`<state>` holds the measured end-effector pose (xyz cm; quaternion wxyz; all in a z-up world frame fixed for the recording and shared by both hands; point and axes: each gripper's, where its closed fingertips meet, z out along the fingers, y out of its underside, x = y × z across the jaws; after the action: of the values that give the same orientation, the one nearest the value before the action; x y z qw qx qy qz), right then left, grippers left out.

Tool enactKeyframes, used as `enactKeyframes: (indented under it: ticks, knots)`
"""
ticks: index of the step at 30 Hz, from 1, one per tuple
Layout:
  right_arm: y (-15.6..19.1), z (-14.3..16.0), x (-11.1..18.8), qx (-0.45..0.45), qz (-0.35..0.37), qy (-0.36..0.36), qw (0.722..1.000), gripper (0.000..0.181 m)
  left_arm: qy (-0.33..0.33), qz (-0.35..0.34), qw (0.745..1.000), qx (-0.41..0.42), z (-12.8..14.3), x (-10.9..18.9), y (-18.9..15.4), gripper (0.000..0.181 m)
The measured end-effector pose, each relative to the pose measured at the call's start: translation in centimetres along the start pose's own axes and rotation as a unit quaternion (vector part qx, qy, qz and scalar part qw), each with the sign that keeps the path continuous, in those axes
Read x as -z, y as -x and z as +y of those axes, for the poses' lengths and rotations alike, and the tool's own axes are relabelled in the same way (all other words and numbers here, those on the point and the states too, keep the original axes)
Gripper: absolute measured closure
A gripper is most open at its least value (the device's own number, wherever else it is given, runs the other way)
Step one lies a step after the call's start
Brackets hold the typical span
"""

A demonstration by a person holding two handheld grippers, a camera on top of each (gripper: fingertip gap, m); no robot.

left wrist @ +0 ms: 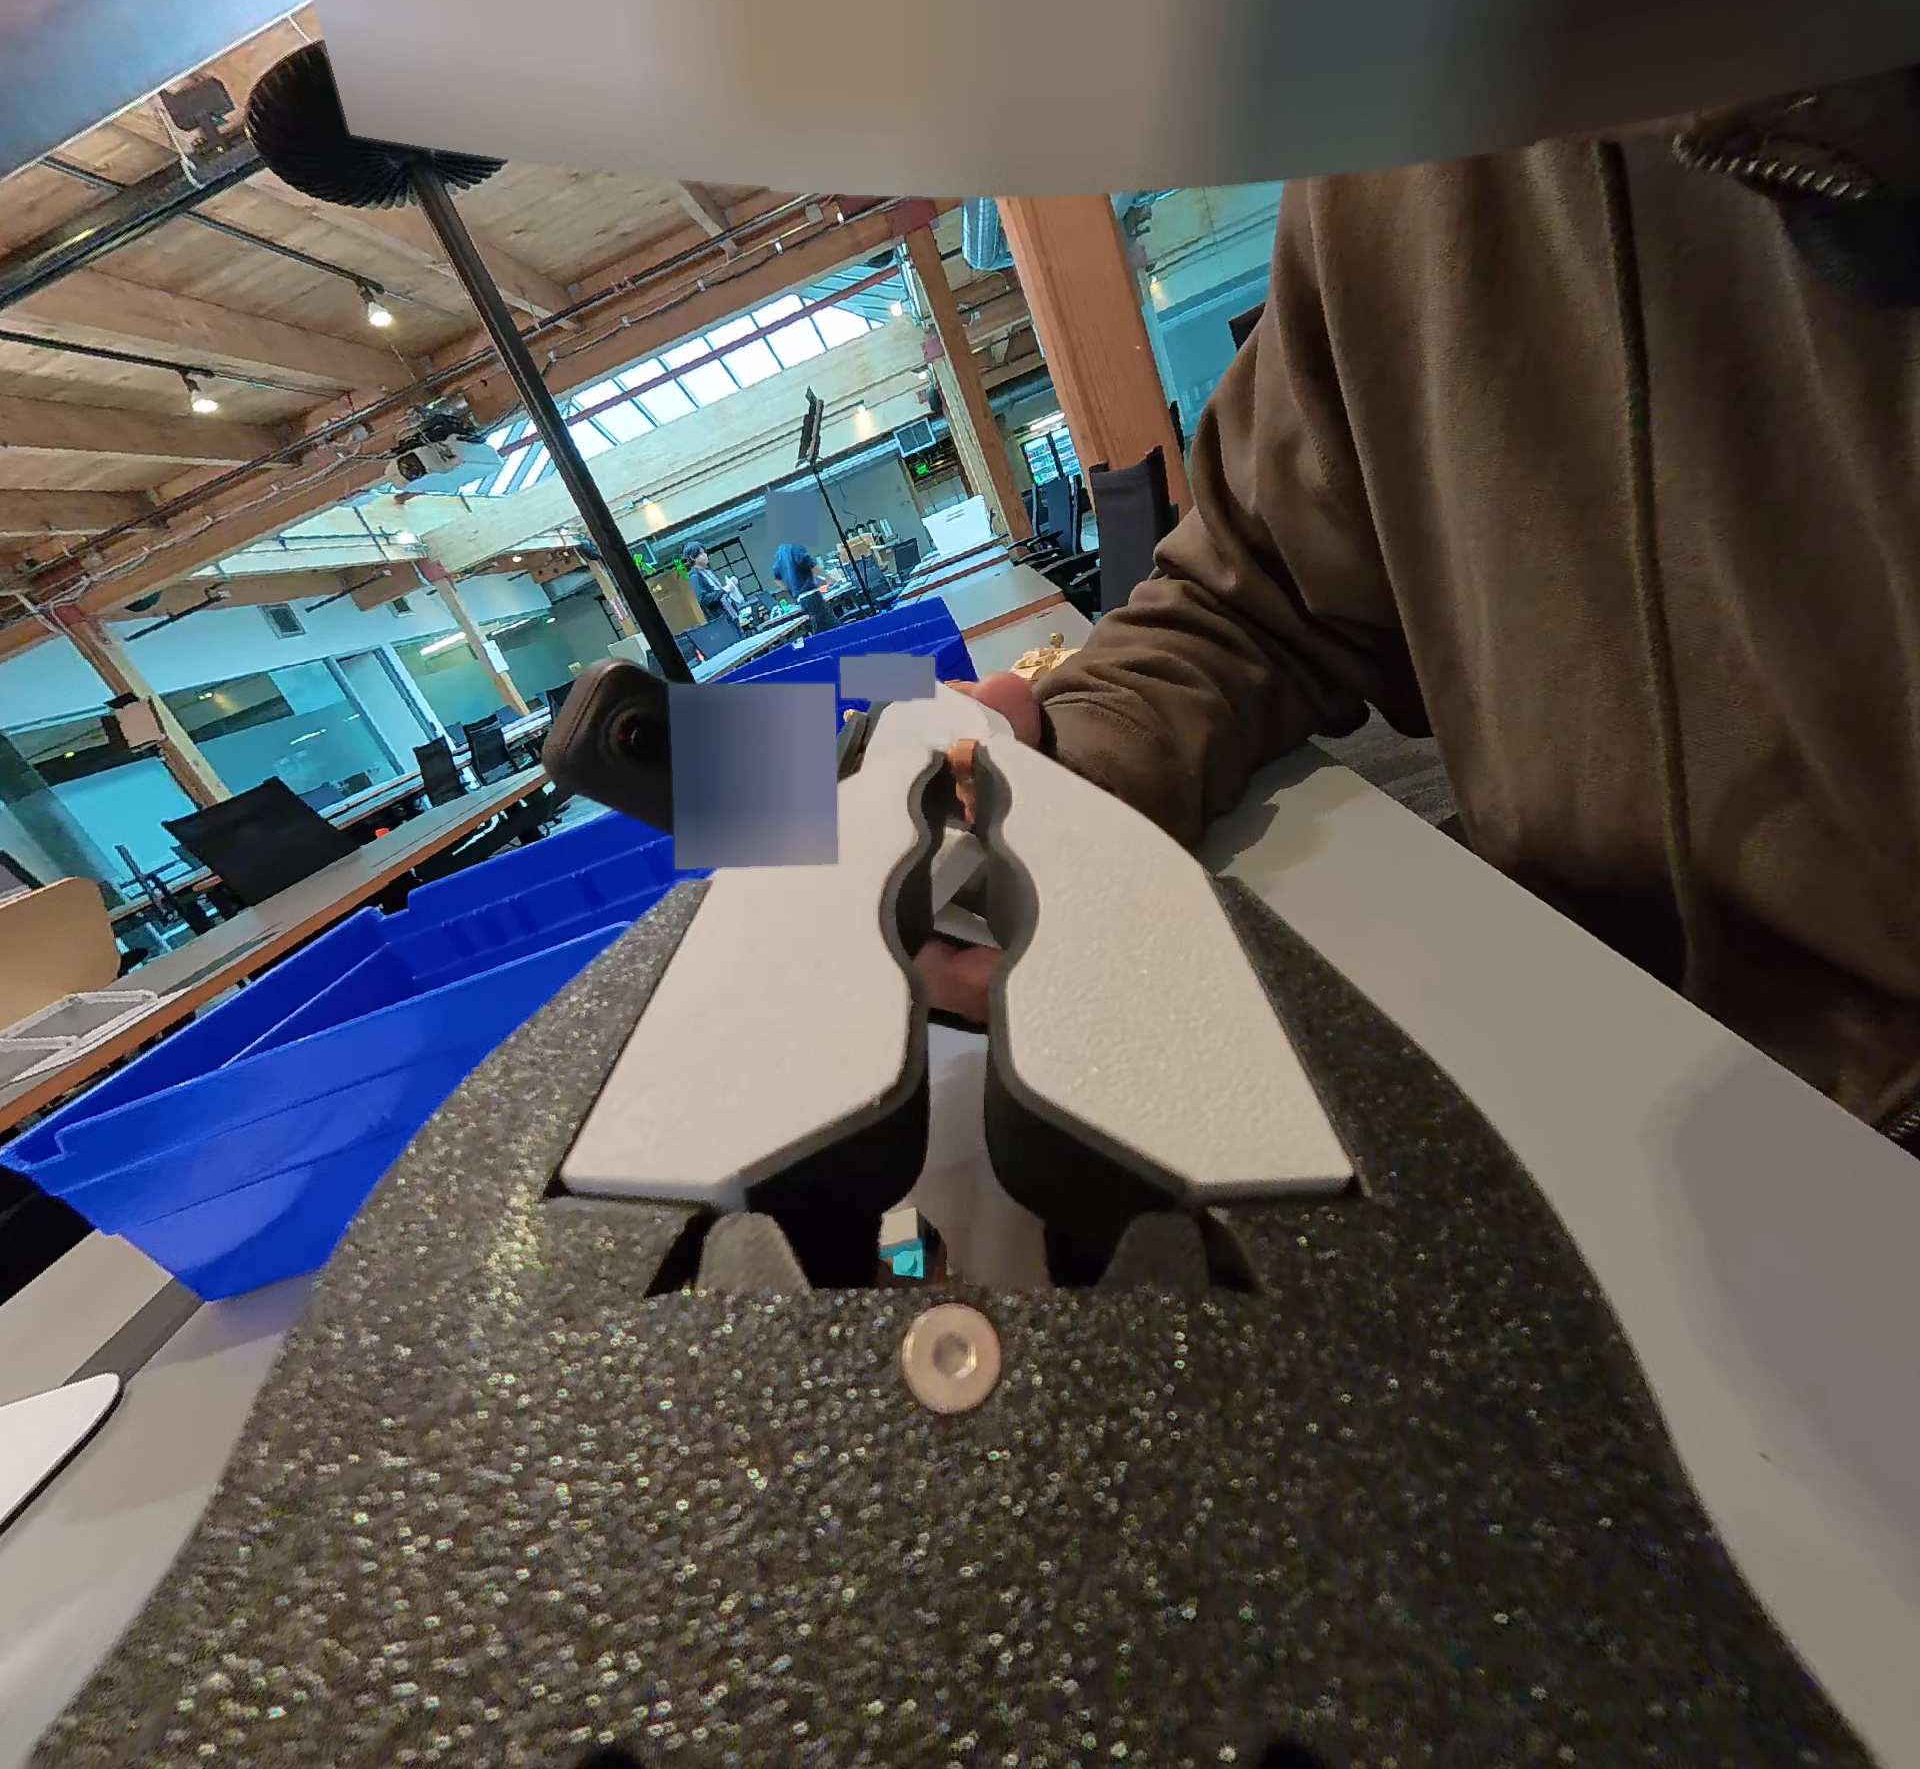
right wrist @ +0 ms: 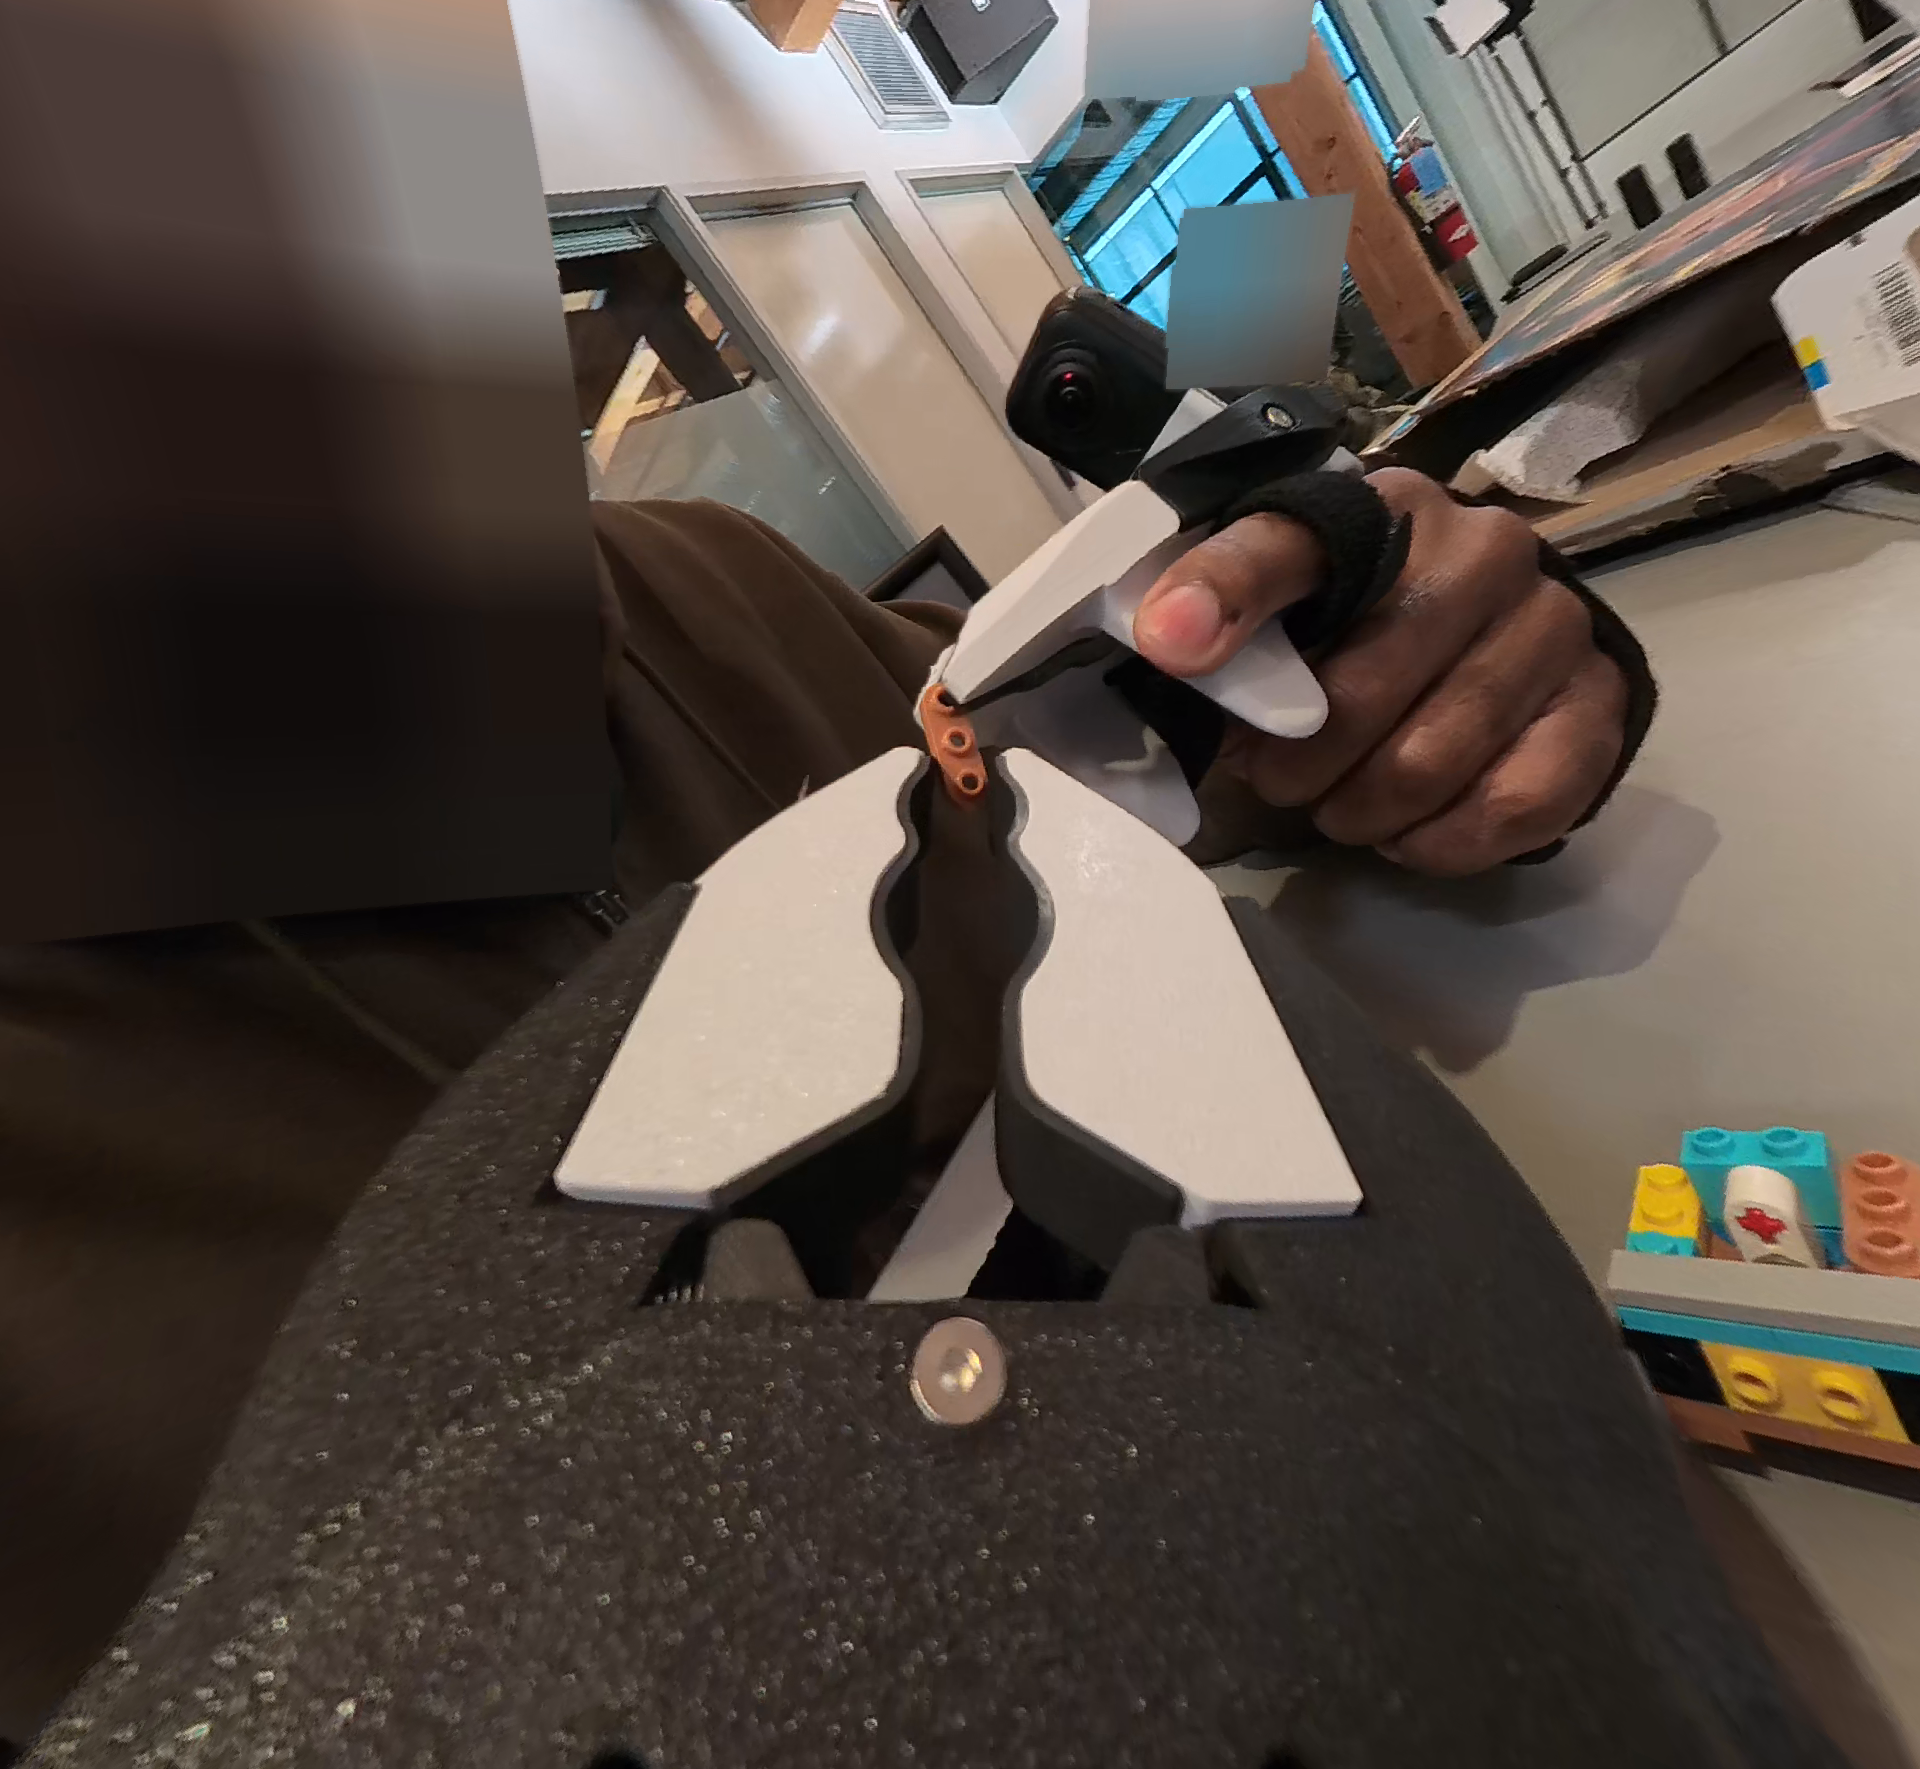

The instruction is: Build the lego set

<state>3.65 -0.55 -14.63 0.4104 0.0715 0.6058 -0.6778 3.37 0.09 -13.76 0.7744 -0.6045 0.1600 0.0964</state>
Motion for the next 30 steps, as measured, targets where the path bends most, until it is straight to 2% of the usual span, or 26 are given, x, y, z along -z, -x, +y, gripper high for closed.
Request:
enactKeyframes:
  ticks: [4, 7, 11, 14, 17, 30]
  knots:
    - [-0.7, -0.6, 0.6, 0.048, 0.048, -0.004, 0.998, 0.172, 0.020, -0.017, 1.000, 0.010, 0.5, 0.3, 0.7, 0.174]
    - [-1.8, -1.5, 1.6, 0.122, 0.124, -0.005, 0.985, 0.173, 0.040, -0.037, 0.998, 0.038, 0.9, 0.7, 1.7, 0.167]
    - [-3.1, -2.6, 3.2, 0.215, 0.218, 0.001, 0.952, 0.173, 0.082, -0.059, 0.990, 0.096, 2.2, 0.8, 2.9, 0.161]
    - [-4.0, -2.4, 3.8, 0.275, 0.273, 0.039, 0.921, 0.173, 0.133, -0.087, 0.979, 0.128, 4.0, 0.9, 3.8, 0.156]
    - [-5.2, -1.6, 3.9, 0.308, 0.313, 0.087, 0.894, 0.173, 0.155, -0.085, 0.974, 0.142, 4.9, 0.8, 3.6, 0.155]
    - [-5.9, -0.3, 3.8, 0.340, 0.327, 0.139, 0.871, 0.173, 0.197, -0.069, 0.970, 0.129, 6.3, 0.9, 3.0, 0.172]
